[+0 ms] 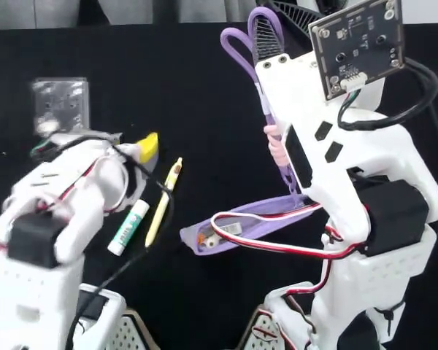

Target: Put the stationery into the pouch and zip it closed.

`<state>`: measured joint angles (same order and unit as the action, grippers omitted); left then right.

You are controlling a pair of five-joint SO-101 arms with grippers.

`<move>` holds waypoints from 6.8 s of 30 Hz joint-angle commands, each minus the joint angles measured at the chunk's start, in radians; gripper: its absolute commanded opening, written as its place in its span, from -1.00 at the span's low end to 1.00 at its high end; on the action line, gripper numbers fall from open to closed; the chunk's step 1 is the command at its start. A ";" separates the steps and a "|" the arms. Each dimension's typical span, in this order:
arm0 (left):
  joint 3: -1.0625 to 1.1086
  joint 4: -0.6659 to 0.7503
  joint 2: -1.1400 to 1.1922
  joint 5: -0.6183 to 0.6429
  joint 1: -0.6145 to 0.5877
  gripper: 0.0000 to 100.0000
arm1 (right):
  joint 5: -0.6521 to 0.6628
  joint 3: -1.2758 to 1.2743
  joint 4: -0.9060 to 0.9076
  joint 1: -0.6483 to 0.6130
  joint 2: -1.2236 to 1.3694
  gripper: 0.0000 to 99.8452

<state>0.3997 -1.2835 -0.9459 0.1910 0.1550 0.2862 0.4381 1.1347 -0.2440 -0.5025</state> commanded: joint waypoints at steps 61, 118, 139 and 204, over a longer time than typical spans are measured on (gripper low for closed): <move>-0.110 0.454 1.172 -0.058 0.058 -0.93 | 0.009 -0.001 -0.023 -0.005 -0.012 -0.98; 0.343 0.824 -0.319 0.023 0.621 -0.94 | 0.063 -0.001 -0.029 -0.005 -0.012 -0.98; 0.486 0.629 -0.463 -0.115 0.618 -0.69 | 0.063 -0.001 -0.032 -0.005 -0.012 -0.98; -0.380 -0.020 0.104 -0.020 0.691 -0.69 | 0.063 0.219 0.100 0.012 0.157 -0.98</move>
<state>0.1972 -1.2190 -0.8370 0.1711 0.8224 0.3429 0.6268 1.2681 -0.2424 -0.3506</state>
